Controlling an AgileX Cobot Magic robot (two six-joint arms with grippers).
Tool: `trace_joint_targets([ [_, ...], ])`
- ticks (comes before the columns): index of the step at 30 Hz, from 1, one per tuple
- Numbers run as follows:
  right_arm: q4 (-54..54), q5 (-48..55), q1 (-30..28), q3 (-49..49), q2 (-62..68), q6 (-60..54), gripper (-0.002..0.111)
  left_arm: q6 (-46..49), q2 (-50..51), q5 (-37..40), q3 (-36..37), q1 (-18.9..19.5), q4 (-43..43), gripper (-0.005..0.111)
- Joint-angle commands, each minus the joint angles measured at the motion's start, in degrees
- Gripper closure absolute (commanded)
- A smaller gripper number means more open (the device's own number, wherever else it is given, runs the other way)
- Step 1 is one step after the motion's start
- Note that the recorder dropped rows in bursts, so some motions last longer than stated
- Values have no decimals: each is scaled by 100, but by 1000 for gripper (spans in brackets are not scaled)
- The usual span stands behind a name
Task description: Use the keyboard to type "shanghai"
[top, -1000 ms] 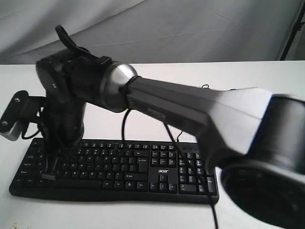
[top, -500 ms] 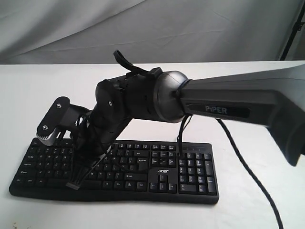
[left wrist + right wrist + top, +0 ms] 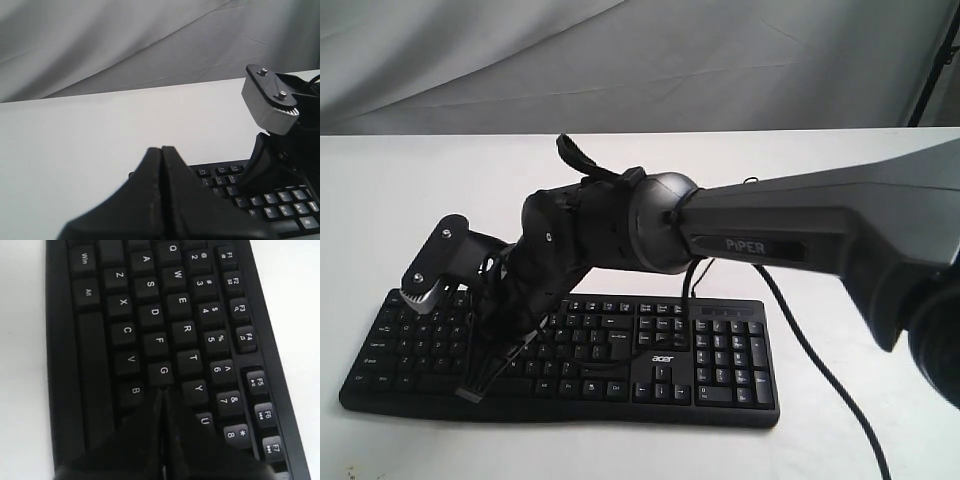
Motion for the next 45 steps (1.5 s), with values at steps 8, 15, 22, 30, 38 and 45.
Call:
trace_joint_targets([
  [8,58,-191,-63,13,39,-100,108,-16,-20,-27,25,-23,4,107],
  [15,73,-283,-63,13,132,-100,108,-16,-20,-27,25,-23,4,107],
  [22,73,-339,-73,13,148,-100,108,-16,-20,-27,25,-23,4,107],
  [30,50,-449,-73,13,207,-100,108,-16,-20,-27,25,-23,4,107],
  [38,50,-439,-73,13,207,-124,108,-16,-20,-27,25,-23,4,107],
  [45,50,-430,-73,13,207,-187,108,-16,-20,-27,25,-23,4,107],
])
